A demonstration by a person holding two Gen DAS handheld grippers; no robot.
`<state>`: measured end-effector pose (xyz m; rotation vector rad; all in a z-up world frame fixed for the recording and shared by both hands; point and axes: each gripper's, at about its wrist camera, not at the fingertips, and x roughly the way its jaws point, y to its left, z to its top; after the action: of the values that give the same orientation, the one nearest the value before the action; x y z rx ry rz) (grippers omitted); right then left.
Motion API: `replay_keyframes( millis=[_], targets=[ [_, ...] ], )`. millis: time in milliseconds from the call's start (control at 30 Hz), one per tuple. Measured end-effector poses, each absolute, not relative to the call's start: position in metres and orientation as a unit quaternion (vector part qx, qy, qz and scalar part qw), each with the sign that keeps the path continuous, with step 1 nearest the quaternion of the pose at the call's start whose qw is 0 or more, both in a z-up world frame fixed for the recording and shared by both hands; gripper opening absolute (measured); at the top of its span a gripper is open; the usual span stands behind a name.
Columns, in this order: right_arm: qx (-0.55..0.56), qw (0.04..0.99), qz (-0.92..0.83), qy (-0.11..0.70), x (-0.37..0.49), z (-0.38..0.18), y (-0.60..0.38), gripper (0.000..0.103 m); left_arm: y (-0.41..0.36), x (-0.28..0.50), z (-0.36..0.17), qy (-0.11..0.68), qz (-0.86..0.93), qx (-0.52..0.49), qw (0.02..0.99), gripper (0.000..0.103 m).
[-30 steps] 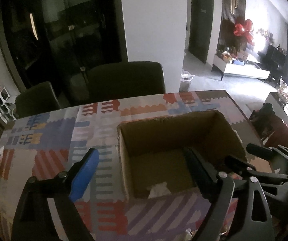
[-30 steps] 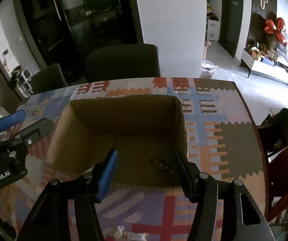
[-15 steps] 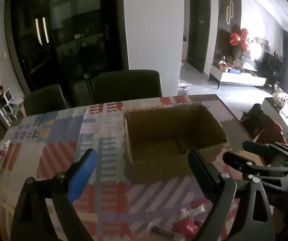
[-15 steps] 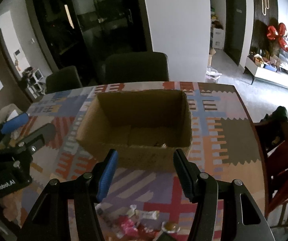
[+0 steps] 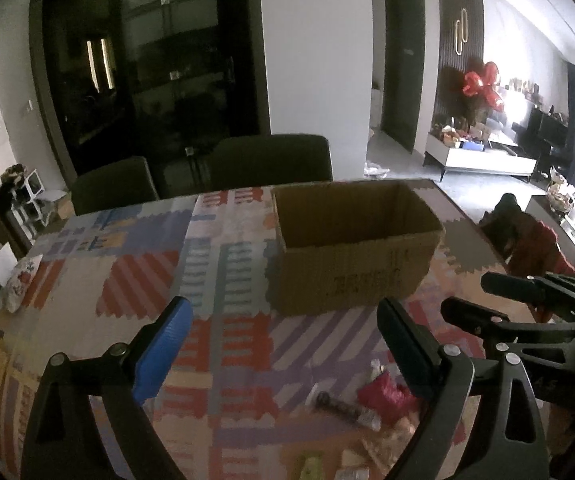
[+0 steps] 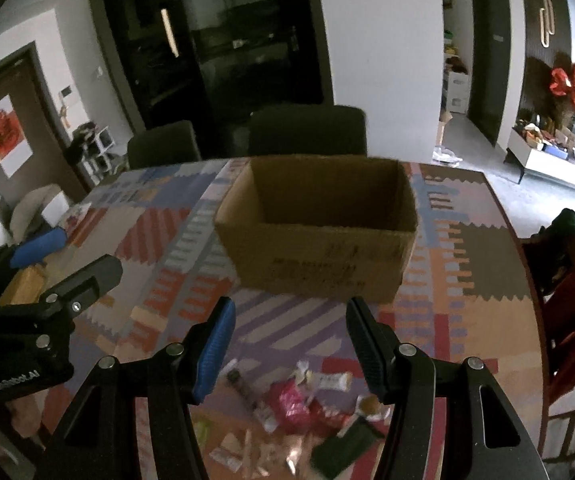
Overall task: Organize snacks
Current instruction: 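Move both tools back from the box toward the snack pile, then grasp the small green snack packet with the left gripper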
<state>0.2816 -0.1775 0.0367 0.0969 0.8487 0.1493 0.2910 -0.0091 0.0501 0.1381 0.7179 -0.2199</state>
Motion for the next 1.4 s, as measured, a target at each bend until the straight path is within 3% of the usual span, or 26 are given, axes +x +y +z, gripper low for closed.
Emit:
replay_keyframes(
  millis=[67, 1067, 1400],
  targets=[
    [0.046, 0.906, 0.076, 0.414, 0.271, 0.031, -0.173, 0.067, -0.006, 0.283, 0.043, 0.356, -0.105, 0.073, 0.926, 0.095],
    [0.078, 0.83, 0.063, 0.549, 0.211, -0.102, -0.161, 0.067, 0.013, 0.219, -0.088, 0.503, -0.114, 0.089, 0.852, 0.094],
    [0.112, 0.807, 0.062, 0.576, 0.212, -0.13, -0.163, 0.067, 0.003, 0.222, -0.128, 0.54, -0.149, 0.108, 0.821, 0.083]
  ],
)
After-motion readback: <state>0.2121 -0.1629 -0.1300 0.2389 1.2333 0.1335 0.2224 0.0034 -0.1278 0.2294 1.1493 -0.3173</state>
